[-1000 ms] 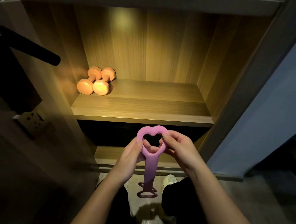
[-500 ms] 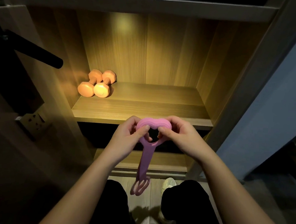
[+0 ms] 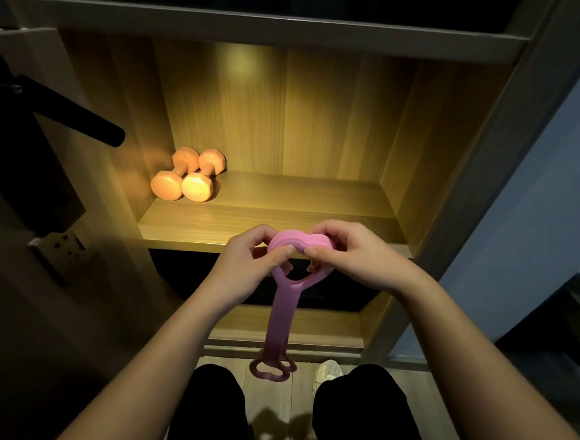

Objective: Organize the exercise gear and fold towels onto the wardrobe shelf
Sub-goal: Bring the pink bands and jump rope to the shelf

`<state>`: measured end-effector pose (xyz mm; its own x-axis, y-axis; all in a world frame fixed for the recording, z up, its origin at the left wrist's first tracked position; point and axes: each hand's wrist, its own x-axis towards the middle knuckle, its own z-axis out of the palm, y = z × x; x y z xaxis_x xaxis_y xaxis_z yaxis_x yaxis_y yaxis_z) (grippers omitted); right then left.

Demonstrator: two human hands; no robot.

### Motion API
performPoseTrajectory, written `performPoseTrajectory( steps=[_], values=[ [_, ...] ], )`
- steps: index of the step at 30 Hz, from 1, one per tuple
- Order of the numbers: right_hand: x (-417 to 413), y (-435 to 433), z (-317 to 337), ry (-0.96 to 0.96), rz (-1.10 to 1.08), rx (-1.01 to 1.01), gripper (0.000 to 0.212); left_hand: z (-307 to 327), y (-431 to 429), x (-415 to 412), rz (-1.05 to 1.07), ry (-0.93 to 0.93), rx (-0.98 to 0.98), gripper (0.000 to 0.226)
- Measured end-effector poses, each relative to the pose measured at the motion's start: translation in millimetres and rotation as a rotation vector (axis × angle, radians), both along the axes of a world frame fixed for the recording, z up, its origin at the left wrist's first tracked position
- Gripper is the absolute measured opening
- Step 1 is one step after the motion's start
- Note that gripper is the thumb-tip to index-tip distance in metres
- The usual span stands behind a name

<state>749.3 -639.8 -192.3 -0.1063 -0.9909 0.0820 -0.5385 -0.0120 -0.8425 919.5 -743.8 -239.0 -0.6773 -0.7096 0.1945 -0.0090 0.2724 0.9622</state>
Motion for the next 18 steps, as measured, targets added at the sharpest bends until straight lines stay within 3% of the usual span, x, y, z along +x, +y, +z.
performPoseTrajectory(
  steps=[11, 14, 18],
  values=[
    [0, -16, 26, 0.257, 0.045, 0.222, 0.031, -4, 1, -13, 0.026, 0.082, 0.1, 0.012],
    [-2, -17, 30, 0.245, 0.038, 0.218, 0.027, -6, 2, -16, 0.026, 0.118, 0.147, 0.02],
    [-5, -16, 34, 0.261, 0.014, 0.204, 0.027, -15, 4, -19, -0.016, 0.06, 0.097, 0.013]
  ],
)
